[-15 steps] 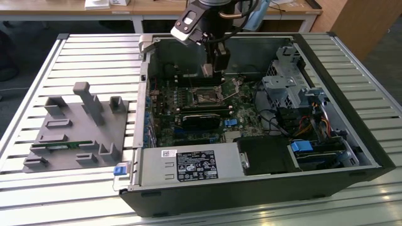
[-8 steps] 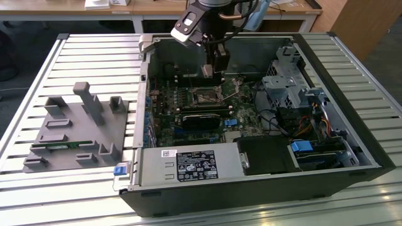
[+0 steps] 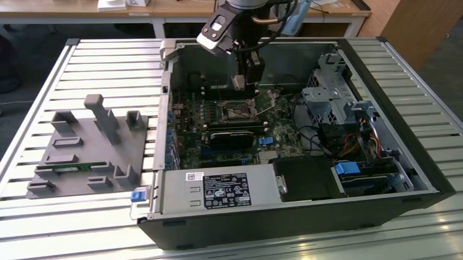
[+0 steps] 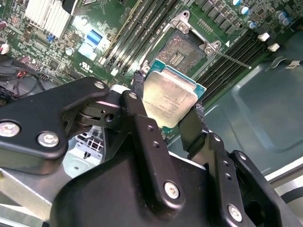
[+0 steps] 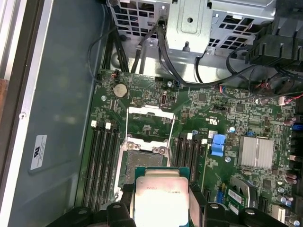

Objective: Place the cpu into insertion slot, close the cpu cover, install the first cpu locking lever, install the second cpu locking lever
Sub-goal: 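Place the cpu into insertion slot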

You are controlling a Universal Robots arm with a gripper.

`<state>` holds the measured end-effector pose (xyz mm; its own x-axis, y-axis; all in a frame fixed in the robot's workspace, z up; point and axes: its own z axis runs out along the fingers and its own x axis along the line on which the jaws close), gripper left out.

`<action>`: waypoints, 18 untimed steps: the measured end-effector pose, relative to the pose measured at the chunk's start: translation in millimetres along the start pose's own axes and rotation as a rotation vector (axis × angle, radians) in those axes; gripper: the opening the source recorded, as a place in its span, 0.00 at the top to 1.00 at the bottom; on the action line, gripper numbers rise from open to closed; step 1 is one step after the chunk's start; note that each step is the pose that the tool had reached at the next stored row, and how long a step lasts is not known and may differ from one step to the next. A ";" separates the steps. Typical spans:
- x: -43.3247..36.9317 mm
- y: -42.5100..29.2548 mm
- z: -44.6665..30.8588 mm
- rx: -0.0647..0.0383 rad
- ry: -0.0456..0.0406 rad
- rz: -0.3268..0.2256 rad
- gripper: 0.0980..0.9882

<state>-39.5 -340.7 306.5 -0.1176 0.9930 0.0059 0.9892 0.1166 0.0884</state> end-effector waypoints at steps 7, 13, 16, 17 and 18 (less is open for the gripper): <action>1.0 -0.3 4.6 0.000 -0.0015 0.009 0.50; 5.2 -0.7 15.1 0.001 -0.0046 0.047 0.50; 6.4 -1.0 20.5 0.001 -0.0049 0.049 0.50; 6.7 -1.1 22.2 0.001 -0.0049 0.049 0.50; 6.7 -1.2 24.0 0.001 -0.0050 0.048 0.50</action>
<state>-39.5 -333.8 282.5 -0.0691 0.9976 0.0052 0.9938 0.0684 0.0874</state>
